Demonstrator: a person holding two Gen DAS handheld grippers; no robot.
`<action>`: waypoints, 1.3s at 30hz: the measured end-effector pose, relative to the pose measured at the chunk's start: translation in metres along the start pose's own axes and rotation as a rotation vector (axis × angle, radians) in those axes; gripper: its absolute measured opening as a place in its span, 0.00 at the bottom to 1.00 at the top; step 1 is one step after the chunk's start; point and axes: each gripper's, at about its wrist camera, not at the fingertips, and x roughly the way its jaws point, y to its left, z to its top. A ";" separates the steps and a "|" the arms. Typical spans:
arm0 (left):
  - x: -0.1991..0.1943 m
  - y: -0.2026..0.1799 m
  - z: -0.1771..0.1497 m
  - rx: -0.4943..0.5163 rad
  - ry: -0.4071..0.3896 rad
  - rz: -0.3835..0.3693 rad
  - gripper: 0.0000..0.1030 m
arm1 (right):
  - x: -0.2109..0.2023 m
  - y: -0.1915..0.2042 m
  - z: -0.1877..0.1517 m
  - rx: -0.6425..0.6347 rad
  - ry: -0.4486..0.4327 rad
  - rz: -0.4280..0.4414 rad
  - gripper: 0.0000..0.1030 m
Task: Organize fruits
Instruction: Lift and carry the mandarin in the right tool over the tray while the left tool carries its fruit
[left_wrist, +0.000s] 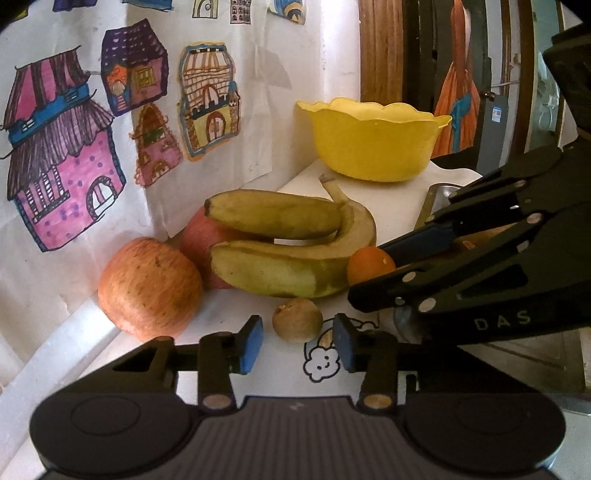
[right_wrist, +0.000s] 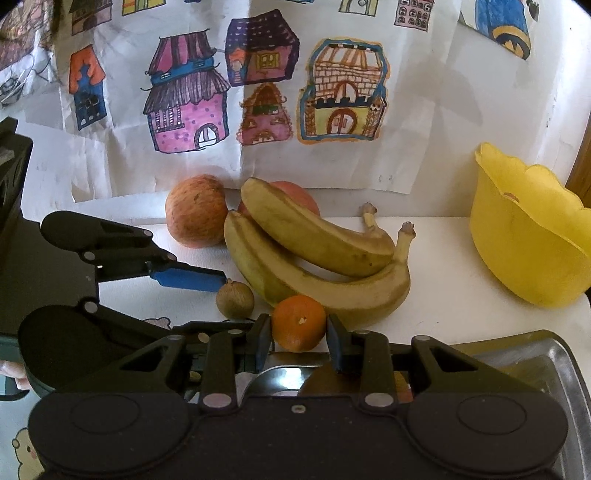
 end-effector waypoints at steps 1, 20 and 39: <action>0.000 0.000 0.000 0.000 -0.001 -0.002 0.37 | 0.001 0.000 0.000 0.005 0.001 0.001 0.33; -0.027 0.015 -0.019 -0.019 0.005 0.016 0.30 | -0.008 0.026 -0.005 0.039 -0.028 -0.066 0.33; -0.066 0.046 -0.042 -0.047 0.015 0.010 0.30 | -0.029 0.072 -0.014 0.134 -0.035 -0.168 0.33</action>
